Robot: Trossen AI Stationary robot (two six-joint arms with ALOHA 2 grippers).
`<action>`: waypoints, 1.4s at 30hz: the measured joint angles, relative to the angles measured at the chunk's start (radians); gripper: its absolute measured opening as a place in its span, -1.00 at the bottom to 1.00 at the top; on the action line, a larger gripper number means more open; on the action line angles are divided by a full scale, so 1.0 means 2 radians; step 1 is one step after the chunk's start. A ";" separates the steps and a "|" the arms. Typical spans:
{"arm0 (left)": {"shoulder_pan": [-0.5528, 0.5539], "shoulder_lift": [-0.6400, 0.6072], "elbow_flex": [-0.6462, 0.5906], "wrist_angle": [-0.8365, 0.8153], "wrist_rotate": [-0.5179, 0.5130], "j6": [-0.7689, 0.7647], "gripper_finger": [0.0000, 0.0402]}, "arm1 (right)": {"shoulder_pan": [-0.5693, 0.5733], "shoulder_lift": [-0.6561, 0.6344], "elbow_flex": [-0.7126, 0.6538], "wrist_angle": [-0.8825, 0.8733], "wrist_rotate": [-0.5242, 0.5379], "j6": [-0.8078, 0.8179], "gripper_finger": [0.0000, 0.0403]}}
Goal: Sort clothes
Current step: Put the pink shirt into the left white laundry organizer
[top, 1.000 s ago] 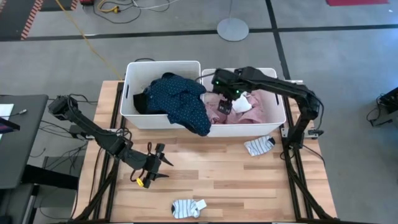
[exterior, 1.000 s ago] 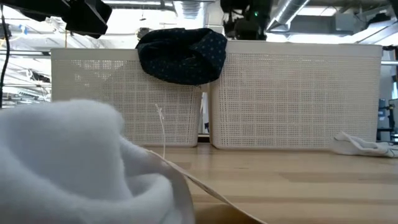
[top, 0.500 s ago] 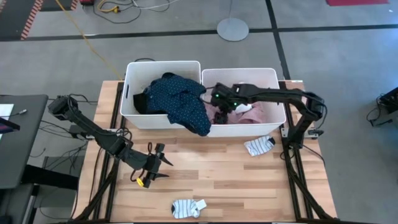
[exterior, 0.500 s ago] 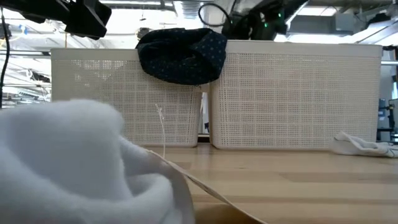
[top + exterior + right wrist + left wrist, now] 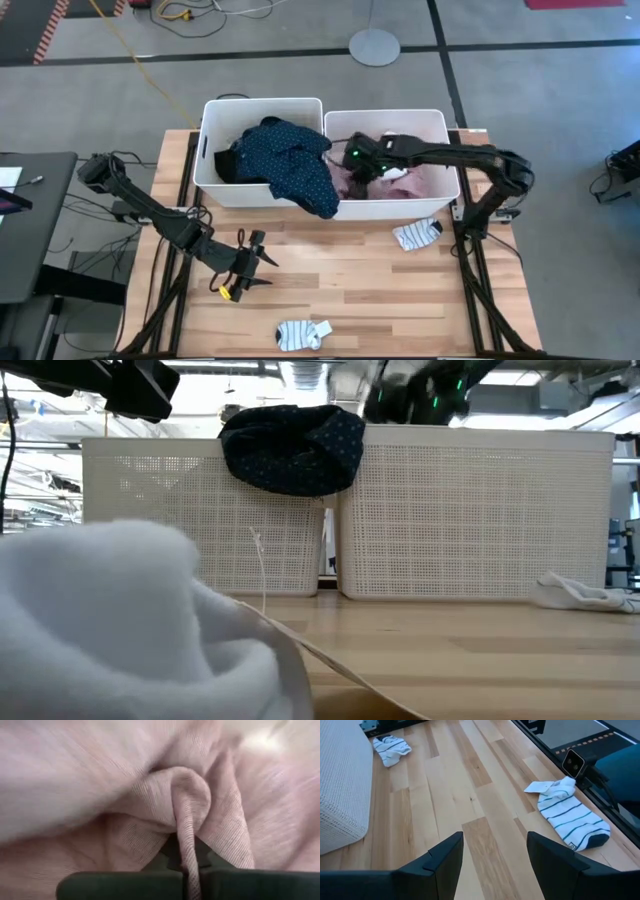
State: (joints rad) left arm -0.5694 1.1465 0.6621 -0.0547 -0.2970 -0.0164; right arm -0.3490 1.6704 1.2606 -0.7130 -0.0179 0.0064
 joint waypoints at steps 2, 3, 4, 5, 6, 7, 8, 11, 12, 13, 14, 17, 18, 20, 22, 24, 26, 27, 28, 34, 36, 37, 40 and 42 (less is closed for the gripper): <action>0.000 0.000 0.000 0.000 0.000 0.000 0.07 | 0.009 -0.026 0.017 0.002 0.013 -0.003 -0.98; 0.000 0.000 0.000 0.000 0.000 0.000 0.07 | 0.013 -0.042 0.027 0.003 0.021 -0.003 -0.98; 0.000 0.000 0.000 0.000 0.000 0.000 0.07 | 0.018 -0.058 0.036 0.004 0.028 -0.006 -0.98; 0.000 0.000 0.000 0.000 0.000 0.000 0.07 | 0.024 -0.073 0.046 0.005 0.033 -0.011 -0.99; 0.000 0.000 0.000 0.001 0.000 0.000 0.07 | 0.028 -0.089 0.057 0.006 0.035 -0.016 -0.99; 0.001 0.000 0.000 0.001 0.000 0.000 0.07 | 0.033 -0.105 0.069 0.010 0.040 -0.018 -0.99; 0.002 0.000 0.000 0.001 0.000 0.001 0.07 | 0.038 -0.120 0.079 0.017 0.047 -0.019 -0.99; 0.008 0.000 0.000 0.001 0.000 0.002 0.07 | 0.050 -0.162 0.107 0.036 0.060 -0.024 -0.99; 0.011 0.000 0.000 0.002 0.000 0.003 0.07 | 0.053 -0.171 0.115 0.042 0.061 -0.027 -0.99; 0.013 0.000 0.000 0.004 0.000 0.005 0.07 | 0.056 -0.179 0.123 0.048 0.061 -0.030 -0.99; 0.015 0.000 0.000 0.008 0.000 0.007 0.07 | 0.058 -0.185 0.129 0.055 0.061 -0.033 -0.99; 0.025 0.000 0.000 0.030 -0.003 0.020 0.07 | 0.061 -0.191 0.152 0.083 0.061 -0.047 -1.00; 0.028 0.000 0.000 0.040 -0.008 0.026 0.07 | 0.063 -0.191 0.160 0.095 0.061 -0.053 -1.00; 0.033 0.000 0.000 0.068 -0.030 0.046 0.07 | 0.063 -0.183 0.182 0.114 0.057 -0.065 -1.00; 0.034 -0.001 0.001 0.099 -0.057 0.078 0.08 | 0.063 -0.169 0.207 0.124 0.039 -0.076 -1.00; 0.034 -0.002 0.007 0.125 -0.084 0.119 0.12 | 0.066 -0.151 0.235 0.125 0.024 -0.083 -1.00; 0.034 -0.002 0.021 0.147 -0.109 0.158 0.19 | 0.071 -0.133 0.263 0.122 0.022 -0.093 -1.00; 0.033 -0.003 0.028 0.154 -0.126 0.178 0.25 | 0.074 -0.125 0.278 0.117 0.021 -0.100 -1.00; 0.033 -0.004 0.036 0.162 -0.146 0.196 0.31 | 0.077 -0.116 0.293 0.113 0.021 -0.108 -1.00; 0.061 -0.004 0.068 0.256 -0.232 0.286 0.70 | 0.094 -0.078 0.379 0.110 -0.003 -0.134 -1.00; 0.083 -0.004 0.078 0.279 -0.228 0.301 0.80 | 0.101 -0.065 0.406 0.111 -0.023 -0.138 -1.00; 0.096 -0.004 0.083 0.285 -0.215 0.304 0.84 | 0.105 -0.058 0.418 0.111 -0.034 -0.139 -1.00; 0.148 -0.001 0.100 0.289 -0.153 0.286 0.90 | 0.114 -0.036 0.454 0.111 -0.070 -0.140 -1.00; 0.185 0.000 0.109 0.288 -0.113 0.260 0.91 | 0.119 -0.021 0.479 0.112 -0.090 -0.143 -1.00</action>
State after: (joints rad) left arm -0.1989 1.1473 0.8803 0.5222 -0.5231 0.5045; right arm -0.1110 1.6286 2.2184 -0.4881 -0.1970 -0.2794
